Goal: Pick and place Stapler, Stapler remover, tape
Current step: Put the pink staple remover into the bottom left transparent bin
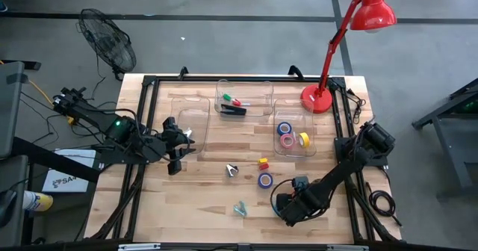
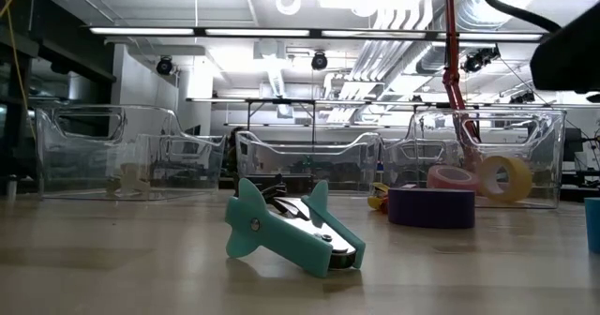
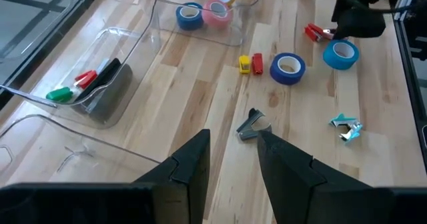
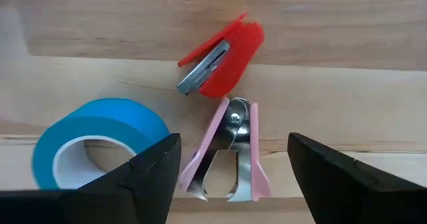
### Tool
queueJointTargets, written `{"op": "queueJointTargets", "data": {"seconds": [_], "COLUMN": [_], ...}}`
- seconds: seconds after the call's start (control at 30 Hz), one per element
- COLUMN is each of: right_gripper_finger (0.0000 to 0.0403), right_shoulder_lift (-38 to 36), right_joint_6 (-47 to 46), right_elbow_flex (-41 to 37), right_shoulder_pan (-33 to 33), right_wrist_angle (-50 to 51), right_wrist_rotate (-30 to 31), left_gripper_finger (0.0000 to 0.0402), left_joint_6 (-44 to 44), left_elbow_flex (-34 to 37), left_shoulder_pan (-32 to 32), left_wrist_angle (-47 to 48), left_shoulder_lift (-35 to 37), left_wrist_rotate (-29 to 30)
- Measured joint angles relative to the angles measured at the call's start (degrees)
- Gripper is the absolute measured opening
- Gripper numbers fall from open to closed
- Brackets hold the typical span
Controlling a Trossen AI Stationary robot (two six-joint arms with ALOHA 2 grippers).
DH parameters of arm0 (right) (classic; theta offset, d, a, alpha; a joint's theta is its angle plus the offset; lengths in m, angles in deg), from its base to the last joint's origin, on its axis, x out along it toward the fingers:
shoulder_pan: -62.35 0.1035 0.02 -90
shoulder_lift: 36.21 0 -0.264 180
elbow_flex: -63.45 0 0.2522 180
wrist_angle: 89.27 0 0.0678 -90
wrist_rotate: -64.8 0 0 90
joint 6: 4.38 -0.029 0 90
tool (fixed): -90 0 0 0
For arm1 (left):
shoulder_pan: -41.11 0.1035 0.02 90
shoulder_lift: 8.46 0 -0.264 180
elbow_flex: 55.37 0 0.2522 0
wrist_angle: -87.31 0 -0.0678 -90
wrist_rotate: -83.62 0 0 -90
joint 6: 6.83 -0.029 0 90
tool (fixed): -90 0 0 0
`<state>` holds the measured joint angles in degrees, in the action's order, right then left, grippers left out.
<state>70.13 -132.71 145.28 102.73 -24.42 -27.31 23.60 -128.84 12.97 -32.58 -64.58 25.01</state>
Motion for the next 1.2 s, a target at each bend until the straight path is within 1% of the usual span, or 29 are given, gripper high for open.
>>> {"op": "queueJointTargets", "data": {"seconds": [0.17, 0.27, 0.43, 0.9, 1.07, 1.2], "right_gripper_finger": [0.0257, 0.0240, 0.0208, 0.0118, 0.0088, 0.0083], "right_shoulder_lift": [0.59, 0.61, 0.33, 0.08, -1.31, -4.21], "right_joint_6": [-0.12, -0.20, -0.20, 1.89, 3.90, 7.02], "right_elbow_flex": [-0.08, -1.44, -4.68, -5.09, -5.35, -5.33], "right_shoulder_pan": [0.02, 0.06, 0.13, 0.13, 0.16, 0.24], "right_wrist_angle": [-1.54, -4.30, -10.45, -11.04, -10.31, -9.15], "right_wrist_rotate": [-0.09, -0.23, -2.12, -3.83, -3.83, -1.89], "left_gripper_finger": [0.0122, 0.0122, 0.0122, 0.0122, 0.0122, 0.0122], "left_joint_6": [0.00, 0.00, -0.02, -0.04, -0.07, -0.02], "left_elbow_flex": [0.00, 0.00, 0.00, 0.00, 0.00, 0.00], "left_shoulder_pan": [0.00, 0.00, -0.02, -0.01, 0.00, 0.00], "left_wrist_angle": [0.02, 0.02, 0.07, 0.09, 0.07, 0.04], "left_shoulder_lift": [0.00, 0.00, 0.02, 0.02, 0.02, 0.02], "left_wrist_rotate": [0.02, 0.02, 0.02, 0.02, 0.02, 0.02]}}
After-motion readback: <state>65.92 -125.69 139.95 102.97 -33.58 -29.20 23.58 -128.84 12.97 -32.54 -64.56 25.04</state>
